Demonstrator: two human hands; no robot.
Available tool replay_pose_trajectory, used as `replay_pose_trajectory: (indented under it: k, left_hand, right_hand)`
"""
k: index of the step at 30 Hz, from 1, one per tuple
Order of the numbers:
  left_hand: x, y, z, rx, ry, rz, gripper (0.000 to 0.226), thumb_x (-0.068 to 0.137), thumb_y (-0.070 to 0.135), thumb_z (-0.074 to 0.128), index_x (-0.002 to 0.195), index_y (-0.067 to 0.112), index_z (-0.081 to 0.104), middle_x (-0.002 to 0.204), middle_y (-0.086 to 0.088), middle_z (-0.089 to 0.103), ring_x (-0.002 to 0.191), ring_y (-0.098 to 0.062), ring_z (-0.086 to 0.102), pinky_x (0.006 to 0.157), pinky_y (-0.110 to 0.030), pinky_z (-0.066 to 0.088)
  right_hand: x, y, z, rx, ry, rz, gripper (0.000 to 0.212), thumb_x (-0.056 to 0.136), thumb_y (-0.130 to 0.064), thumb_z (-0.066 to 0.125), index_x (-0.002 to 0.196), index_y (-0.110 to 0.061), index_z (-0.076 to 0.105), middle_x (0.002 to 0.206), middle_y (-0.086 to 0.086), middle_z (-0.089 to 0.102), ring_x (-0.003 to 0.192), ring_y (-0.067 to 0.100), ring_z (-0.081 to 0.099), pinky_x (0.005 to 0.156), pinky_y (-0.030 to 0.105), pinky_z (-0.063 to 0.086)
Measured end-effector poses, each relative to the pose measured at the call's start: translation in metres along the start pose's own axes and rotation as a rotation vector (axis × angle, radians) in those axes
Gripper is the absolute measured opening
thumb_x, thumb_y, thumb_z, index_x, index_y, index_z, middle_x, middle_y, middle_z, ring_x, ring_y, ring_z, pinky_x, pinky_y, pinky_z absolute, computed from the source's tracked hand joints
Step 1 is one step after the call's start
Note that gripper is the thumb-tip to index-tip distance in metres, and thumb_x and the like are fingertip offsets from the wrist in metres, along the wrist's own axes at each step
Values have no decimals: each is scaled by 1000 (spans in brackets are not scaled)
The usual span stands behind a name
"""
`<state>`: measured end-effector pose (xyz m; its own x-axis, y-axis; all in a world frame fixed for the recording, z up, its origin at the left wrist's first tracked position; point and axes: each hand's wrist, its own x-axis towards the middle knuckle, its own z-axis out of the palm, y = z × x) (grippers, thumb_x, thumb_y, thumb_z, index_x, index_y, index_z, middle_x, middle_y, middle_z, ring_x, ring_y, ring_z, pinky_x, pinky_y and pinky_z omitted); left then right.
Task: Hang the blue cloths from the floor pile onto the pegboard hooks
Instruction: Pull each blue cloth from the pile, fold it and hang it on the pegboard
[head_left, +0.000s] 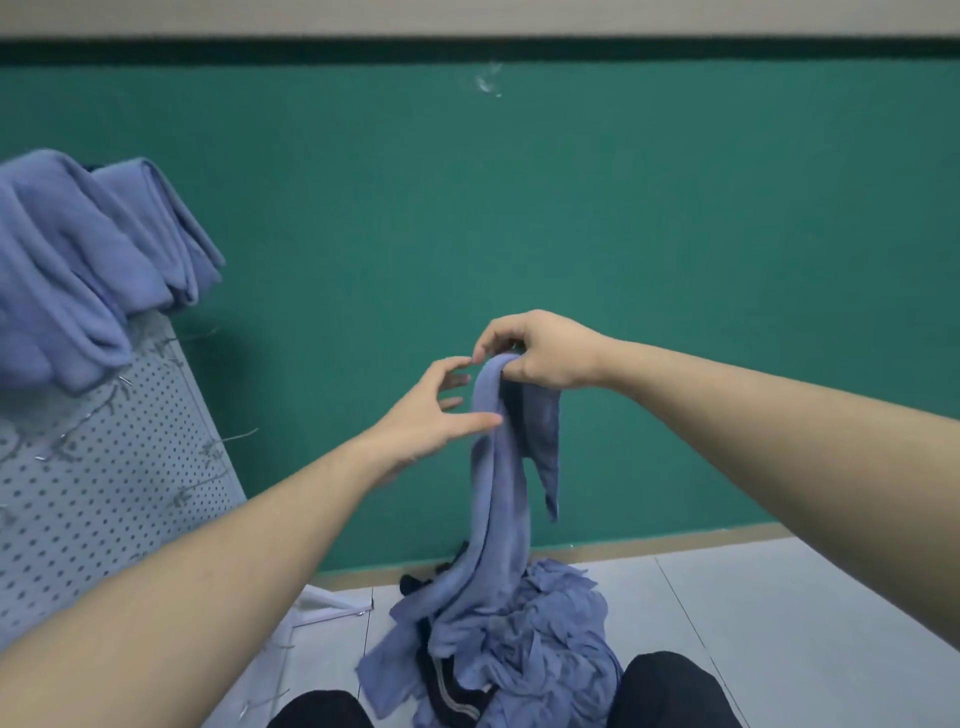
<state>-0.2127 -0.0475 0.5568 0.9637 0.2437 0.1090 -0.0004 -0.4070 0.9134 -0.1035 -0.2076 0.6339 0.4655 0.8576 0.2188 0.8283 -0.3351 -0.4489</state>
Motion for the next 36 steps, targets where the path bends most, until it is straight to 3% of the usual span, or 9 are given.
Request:
replay_pose_trajectory:
  k: [3, 7, 9, 12, 17, 20, 24, 31, 36]
  left_hand:
    - [-4, 27, 3, 6, 80, 67, 33, 87, 28, 77, 118, 27, 64, 113, 17, 69, 109, 1, 65, 94, -26, 54]
    - [-9, 39, 8, -18, 179, 60, 9, 92, 28, 70, 97, 22, 67, 99, 4, 75, 100, -13, 71, 94, -39, 57]
    - [-13, 46, 11, -68, 192, 40, 8, 93, 26, 66, 92, 19, 62, 92, -1, 74, 93, -19, 71, 95, -44, 56]
    - [-19, 57, 16, -209, 205, 42, 7, 95, 19, 61, 91, 18, 56, 83, -2, 67, 81, -16, 65, 90, -44, 55]
    - [-28, 70, 12, -323, 258, 14, 3, 95, 18, 59, 93, 18, 55, 86, -4, 72, 79, -19, 67, 75, -38, 52]
    - [-34, 71, 1, -349, 309, 7, 5, 91, 17, 59, 94, 18, 56, 82, 0, 70, 76, -18, 64, 72, -35, 48]
    - [-43, 66, -14, -288, 343, -61, 10, 82, 16, 55, 91, 20, 55, 80, 0, 64, 74, -21, 55, 67, -34, 41]
    - [-61, 76, -28, -265, 287, -83, 29, 58, 8, 49, 86, 15, 54, 77, 0, 57, 75, -21, 48, 62, -31, 35]
    - [-65, 82, -33, -379, 188, -75, 40, 67, -2, 43, 97, 14, 65, 80, -3, 65, 74, -21, 57, 66, -29, 43]
  right_hand:
    - [-4, -12, -4, 47, 13, -6, 39, 84, -1, 57, 108, -31, 65, 105, -1, 73, 98, 21, 66, 88, 30, 51]
    - [-16, -17, -12, 91, 100, 17, 45, 86, -3, 59, 125, -28, 57, 106, -3, 66, 81, 12, 59, 67, 9, 43]
    - [-25, -17, -11, 114, 164, 42, 50, 87, -8, 62, 130, -30, 50, 108, -6, 61, 73, 7, 55, 64, 8, 41]
    - [-40, -14, -8, 192, 238, 146, 57, 86, -20, 72, 133, -29, 41, 113, -1, 58, 84, 14, 61, 75, 21, 48]
    - [-67, -2, -6, 276, -71, 318, 24, 90, -26, 64, 112, -17, 65, 103, -4, 71, 93, 16, 66, 84, 28, 53]
    - [-74, 4, -9, 352, -26, 346, 19, 95, -25, 55, 101, -15, 70, 98, -2, 73, 92, 15, 67, 94, 38, 56]
    - [-75, -3, -22, 493, 127, 355, 18, 101, -23, 46, 101, -16, 62, 100, 1, 67, 89, 16, 60, 83, 35, 50]
    - [-69, -24, -25, 324, 163, 178, 17, 103, -27, 49, 102, -24, 66, 103, -14, 67, 92, 0, 59, 81, 13, 44]
    - [-67, -29, -28, 173, 126, 133, 20, 102, -33, 51, 104, -21, 68, 108, -9, 70, 104, 11, 62, 91, 26, 47]
